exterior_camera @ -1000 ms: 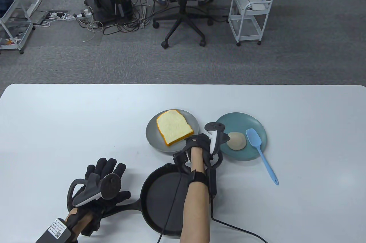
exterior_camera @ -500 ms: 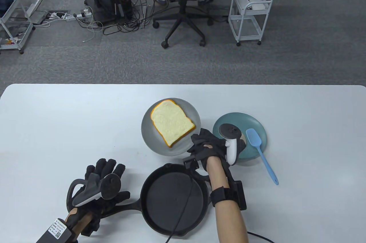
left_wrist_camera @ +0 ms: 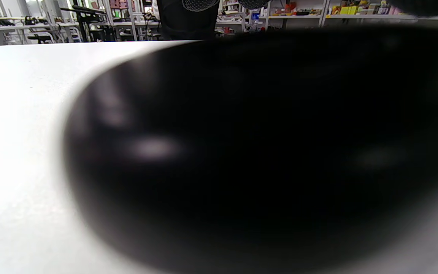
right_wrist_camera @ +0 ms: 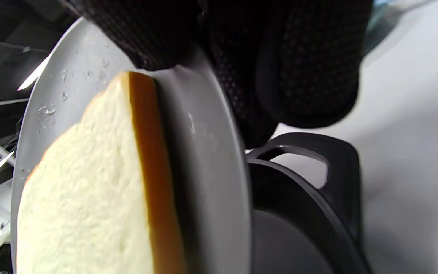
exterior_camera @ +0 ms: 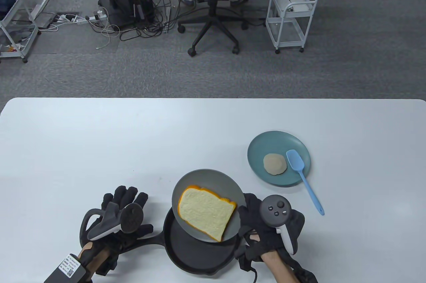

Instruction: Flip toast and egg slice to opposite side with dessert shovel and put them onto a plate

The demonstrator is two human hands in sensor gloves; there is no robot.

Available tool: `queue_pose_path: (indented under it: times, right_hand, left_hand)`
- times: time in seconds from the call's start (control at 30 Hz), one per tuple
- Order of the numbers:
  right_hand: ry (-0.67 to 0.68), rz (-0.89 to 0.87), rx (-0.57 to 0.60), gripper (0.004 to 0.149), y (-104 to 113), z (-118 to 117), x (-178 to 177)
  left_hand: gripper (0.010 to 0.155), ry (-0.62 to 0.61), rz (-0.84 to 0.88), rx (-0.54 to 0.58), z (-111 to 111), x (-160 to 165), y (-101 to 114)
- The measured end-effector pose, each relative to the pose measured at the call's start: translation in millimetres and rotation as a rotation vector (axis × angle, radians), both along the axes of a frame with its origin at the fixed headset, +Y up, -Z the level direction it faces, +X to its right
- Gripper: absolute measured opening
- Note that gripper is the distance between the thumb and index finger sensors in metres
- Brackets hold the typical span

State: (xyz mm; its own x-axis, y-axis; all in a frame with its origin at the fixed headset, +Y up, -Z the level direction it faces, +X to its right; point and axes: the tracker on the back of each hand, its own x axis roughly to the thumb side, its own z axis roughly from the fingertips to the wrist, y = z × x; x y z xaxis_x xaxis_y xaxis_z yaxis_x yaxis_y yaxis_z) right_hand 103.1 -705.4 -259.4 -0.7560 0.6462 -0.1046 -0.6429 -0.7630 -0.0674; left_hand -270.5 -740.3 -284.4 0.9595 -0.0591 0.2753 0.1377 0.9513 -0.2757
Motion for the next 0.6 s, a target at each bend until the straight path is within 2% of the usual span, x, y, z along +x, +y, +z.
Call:
queue_pose_path:
  times: [0.33, 0.6]
  right_hand:
    - [0.092, 0.107, 0.144, 0.044, 11, 24, -15]
    - [0.047, 0.185, 0.322, 0.043, 37, 36, -19]
  left_hand:
    - [0.098, 0.007, -0.005, -0.001, 0, -1, 1]
    - [0.098, 0.006, -0.008, 0.003, 0, -1, 0]
